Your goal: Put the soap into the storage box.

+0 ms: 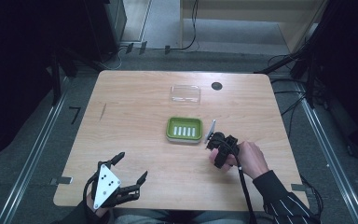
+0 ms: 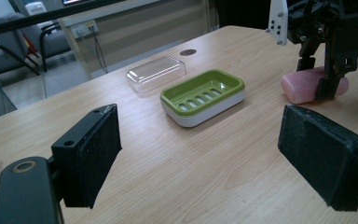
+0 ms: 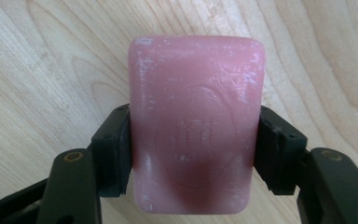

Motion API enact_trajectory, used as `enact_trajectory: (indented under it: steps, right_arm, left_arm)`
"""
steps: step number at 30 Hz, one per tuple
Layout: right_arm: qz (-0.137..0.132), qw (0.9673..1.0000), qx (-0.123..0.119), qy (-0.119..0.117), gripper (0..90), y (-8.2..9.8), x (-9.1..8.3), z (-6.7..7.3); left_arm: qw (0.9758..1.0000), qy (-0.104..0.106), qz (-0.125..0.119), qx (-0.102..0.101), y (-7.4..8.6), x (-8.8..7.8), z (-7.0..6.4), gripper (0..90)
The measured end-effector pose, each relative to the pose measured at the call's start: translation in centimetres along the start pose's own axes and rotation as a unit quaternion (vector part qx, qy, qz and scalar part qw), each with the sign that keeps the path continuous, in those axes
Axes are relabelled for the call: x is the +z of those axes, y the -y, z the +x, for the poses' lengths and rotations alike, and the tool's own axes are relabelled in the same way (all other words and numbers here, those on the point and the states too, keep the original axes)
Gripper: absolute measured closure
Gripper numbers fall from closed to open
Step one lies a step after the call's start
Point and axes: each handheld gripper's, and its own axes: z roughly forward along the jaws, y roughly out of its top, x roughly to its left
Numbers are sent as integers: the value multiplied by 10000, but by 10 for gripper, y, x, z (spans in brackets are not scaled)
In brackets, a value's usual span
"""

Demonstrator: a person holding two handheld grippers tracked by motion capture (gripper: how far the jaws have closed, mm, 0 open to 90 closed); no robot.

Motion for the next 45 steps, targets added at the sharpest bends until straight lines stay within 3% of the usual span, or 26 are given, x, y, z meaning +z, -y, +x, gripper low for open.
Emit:
enact_trajectory:
  steps: [8,31,45]
  right_arm:
    - [-110,9999,-60,17,387,-6,-6,0]
    - [-378,9977,-557,118,388,-18,-25,-2]
    - [-457,9965,-687,163,388,-23,-33,-5]
  left_arm:
    - [10000,6,1,2,0,0,0,137]
    - [10000,15,9,7,0,0,0,137]
    - [10000,14,9,12,0,0,0,137]
